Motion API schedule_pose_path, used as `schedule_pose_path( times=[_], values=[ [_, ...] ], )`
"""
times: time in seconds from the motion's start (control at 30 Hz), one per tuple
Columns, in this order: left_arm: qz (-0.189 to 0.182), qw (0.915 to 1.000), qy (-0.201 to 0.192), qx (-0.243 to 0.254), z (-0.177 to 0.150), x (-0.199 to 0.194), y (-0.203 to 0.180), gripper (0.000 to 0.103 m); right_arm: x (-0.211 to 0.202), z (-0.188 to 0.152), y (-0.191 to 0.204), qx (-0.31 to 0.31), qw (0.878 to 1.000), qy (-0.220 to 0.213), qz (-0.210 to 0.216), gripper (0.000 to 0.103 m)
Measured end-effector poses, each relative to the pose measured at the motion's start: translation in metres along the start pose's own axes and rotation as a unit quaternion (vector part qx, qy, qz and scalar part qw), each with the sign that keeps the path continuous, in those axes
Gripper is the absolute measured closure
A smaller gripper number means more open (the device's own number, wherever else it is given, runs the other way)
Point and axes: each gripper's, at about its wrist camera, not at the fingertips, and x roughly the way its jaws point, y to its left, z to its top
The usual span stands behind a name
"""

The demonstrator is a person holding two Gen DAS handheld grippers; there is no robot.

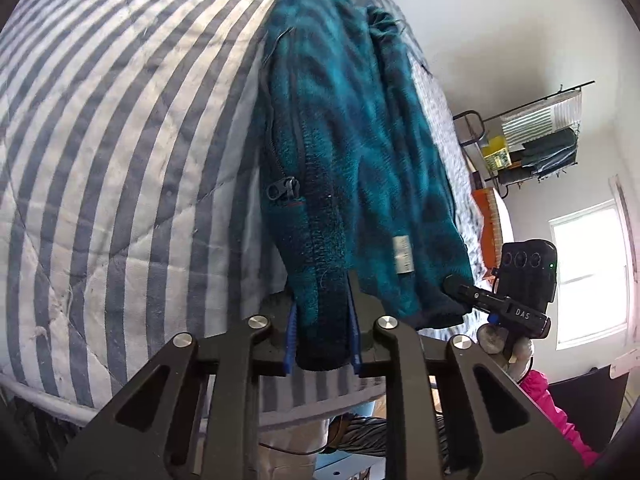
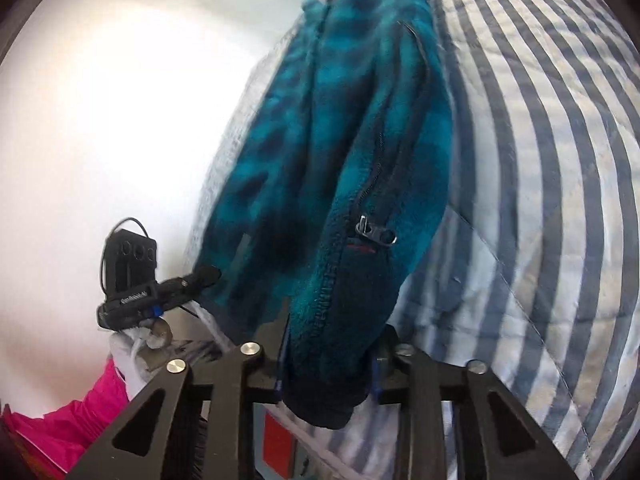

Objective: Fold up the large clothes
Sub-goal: 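Grasp the hem with both tools and lift it, folding toward the collar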

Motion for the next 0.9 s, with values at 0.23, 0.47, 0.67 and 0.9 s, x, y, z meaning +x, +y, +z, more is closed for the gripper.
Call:
schedule_pose_path(
  times=[0.23,0.47,0.67,0.9],
  values=[
    [-0.02,0.9994,-0.028,0.006,0.021,-0.023,-0.024,0.088,-0.015,0.013,0.04,-0.027,0.998,-0.047,0.012,0.081],
    [-0.029,0.998,-0.056,-0.005,0.068,-0.039,-0.048,0.088,-0.045,0.046,0.052,-0.016,0.995,-0.098,0.021,0.082],
    [-0.015,0.9982,-0.058,0.003,0.12,-0.031,-0.066,0.088,-0.05,0.088,0.055,-0.006,0.994,-0.106,-0.011,0.082],
    [0.009,0.9987,-0.05,-0.005,0.175,-0.003,-0.063,0.089,-0.037,0.134,0.042,0.012,0.994,-0.104,-0.043,0.082]
  ],
)
